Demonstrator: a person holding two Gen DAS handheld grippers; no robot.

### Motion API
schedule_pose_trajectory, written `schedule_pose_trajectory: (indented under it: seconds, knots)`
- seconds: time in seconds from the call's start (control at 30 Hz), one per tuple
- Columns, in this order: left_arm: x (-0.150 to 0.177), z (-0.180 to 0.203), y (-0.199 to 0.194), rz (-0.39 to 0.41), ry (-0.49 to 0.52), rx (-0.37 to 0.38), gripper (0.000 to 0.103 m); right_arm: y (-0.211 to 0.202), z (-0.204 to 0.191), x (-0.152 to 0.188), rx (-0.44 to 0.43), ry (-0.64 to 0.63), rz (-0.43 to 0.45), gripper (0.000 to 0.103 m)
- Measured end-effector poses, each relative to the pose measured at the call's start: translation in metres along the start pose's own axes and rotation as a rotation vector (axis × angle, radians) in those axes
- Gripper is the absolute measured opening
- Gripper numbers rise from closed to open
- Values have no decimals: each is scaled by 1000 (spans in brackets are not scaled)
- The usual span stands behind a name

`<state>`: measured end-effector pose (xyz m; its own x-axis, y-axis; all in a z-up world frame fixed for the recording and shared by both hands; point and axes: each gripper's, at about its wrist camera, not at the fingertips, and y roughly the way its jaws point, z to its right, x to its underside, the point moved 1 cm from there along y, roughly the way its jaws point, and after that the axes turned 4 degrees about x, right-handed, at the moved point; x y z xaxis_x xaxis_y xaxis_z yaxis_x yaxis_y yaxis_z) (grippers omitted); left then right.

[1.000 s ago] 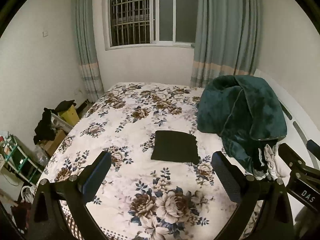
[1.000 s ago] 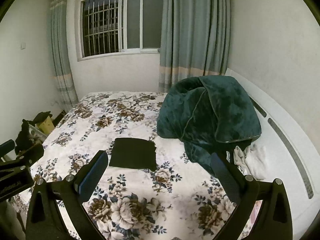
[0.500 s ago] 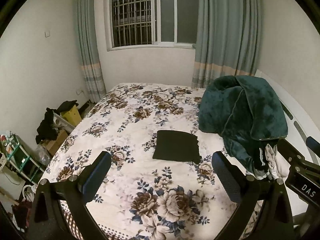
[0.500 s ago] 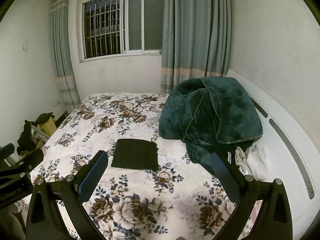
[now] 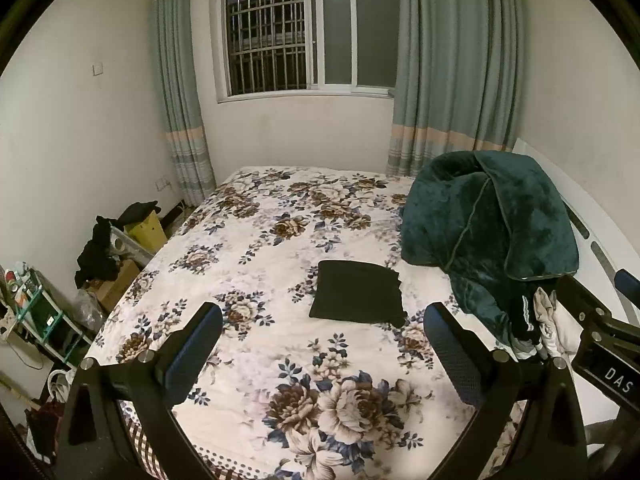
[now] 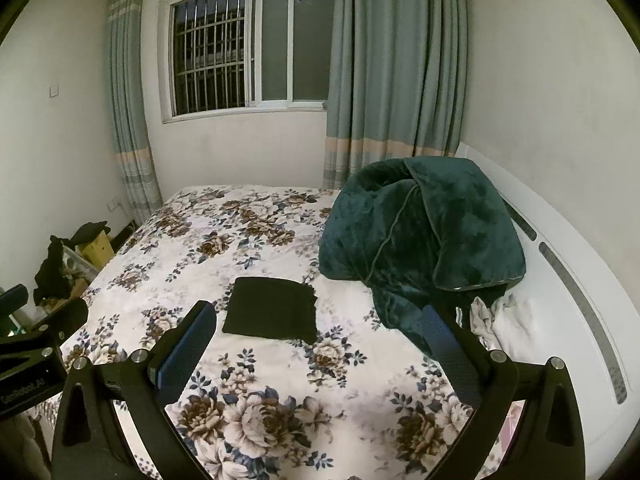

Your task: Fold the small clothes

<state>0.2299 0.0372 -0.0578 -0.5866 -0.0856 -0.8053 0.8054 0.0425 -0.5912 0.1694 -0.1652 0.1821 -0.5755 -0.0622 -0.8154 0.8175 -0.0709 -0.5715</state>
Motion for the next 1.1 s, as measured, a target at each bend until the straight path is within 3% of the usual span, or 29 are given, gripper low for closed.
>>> schedule_pose_trajectory:
  seconds: [1.1]
  knots:
    - [-8,-4,3,7,5,7,103,-1,1,6,3,5,2,103]
